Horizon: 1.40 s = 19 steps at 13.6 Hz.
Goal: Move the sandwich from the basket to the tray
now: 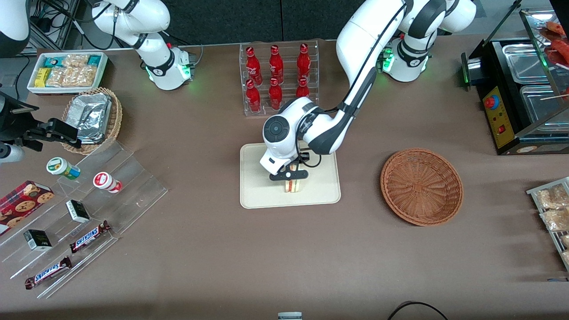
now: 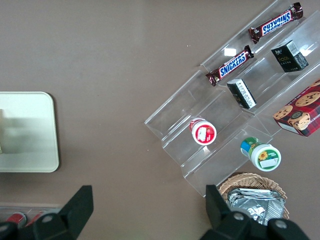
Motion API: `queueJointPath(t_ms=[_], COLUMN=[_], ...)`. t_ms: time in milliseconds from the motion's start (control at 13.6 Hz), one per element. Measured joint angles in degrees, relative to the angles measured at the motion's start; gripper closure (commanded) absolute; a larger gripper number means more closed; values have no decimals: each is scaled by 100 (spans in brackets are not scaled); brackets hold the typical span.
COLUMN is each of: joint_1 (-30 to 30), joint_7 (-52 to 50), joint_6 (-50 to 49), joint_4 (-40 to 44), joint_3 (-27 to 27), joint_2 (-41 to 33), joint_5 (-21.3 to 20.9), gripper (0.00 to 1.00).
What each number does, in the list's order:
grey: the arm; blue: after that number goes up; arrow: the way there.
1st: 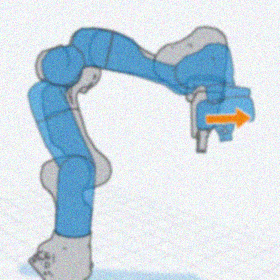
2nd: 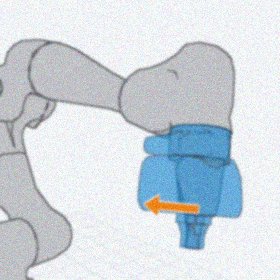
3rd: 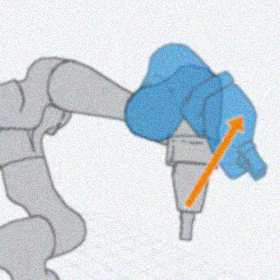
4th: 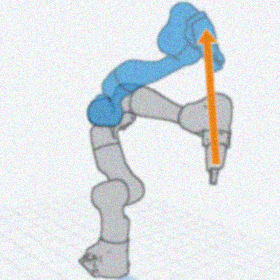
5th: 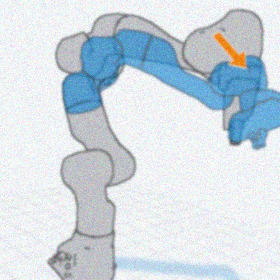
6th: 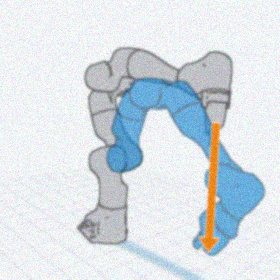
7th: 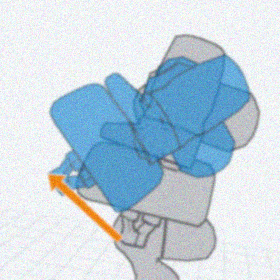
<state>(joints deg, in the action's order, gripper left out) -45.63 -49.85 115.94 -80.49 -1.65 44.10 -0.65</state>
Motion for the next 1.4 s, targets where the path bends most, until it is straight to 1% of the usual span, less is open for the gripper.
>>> queueJointPath(t_ms=[516, 811, 1107, 1254, 1402], joint_1=[-4, -84, -16, 247, 555], joint_7=[-8, -266, -299, -294, -286], joint_6=[-5, -144, -826, -1262, -1453], joint_4=[25, 181, 288, 284, 198], joint_3=[13, 14, 123, 176, 204], joint_2=[13, -68, -595, -938, -1147], joint_5=[-45, -174, -179, -183, -198], gripper=[0, 0, 0, 0, 0])
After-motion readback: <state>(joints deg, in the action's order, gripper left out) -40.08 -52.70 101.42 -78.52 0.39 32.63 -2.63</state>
